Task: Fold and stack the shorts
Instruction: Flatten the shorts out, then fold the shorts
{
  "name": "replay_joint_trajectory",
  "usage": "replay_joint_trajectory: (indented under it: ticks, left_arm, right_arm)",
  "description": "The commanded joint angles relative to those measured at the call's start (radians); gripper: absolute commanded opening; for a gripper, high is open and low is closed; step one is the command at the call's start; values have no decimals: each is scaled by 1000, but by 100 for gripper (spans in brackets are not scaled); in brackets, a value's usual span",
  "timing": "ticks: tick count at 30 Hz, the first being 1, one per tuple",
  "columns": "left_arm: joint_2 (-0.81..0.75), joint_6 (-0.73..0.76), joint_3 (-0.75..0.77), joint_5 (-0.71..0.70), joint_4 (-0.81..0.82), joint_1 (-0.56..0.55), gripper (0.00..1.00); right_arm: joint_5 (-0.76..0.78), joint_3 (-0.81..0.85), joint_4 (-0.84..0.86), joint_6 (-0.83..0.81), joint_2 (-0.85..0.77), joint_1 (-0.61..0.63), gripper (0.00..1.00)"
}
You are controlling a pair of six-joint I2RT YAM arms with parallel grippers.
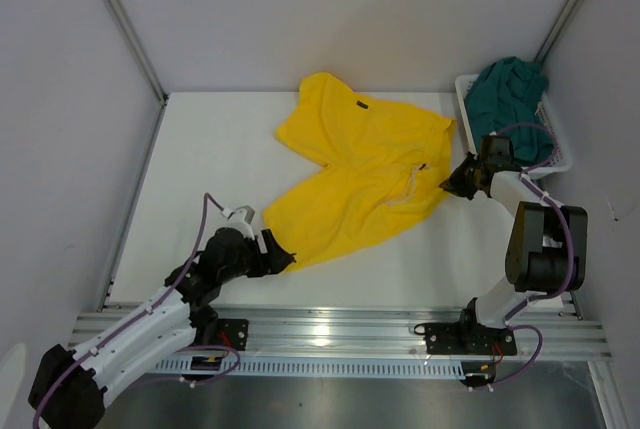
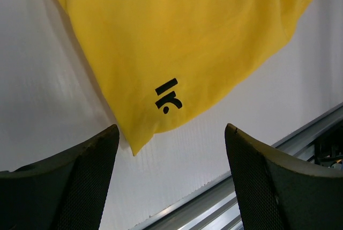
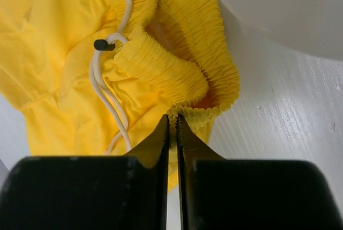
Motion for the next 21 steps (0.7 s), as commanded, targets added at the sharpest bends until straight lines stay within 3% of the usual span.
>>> replay_joint_trajectory:
  ticks: [1, 13, 16, 19, 20, 21]
  left_arm:
    - [13, -27, -12, 22, 97, -21, 82]
    - [187, -29, -48, -8, 206, -33, 81]
    - [223, -24, -57, -24, 224, -33, 77]
    - [240, -12, -59, -28, 228, -33, 49]
    - [242, -9, -57, -31, 226, -33, 27]
    - [245, -6, -58, -33, 228, -33, 17]
  right_arm:
    - [5, 12, 35, 11, 32, 8, 1]
    - [23, 27, 36, 20, 59, 30, 0]
    - [43, 36, 27, 19, 70, 39, 0]
    - [69, 68, 3, 17, 102, 56, 0]
    - [89, 84, -25, 16, 116, 61, 0]
    - [107, 99, -45, 13, 130, 74, 0]
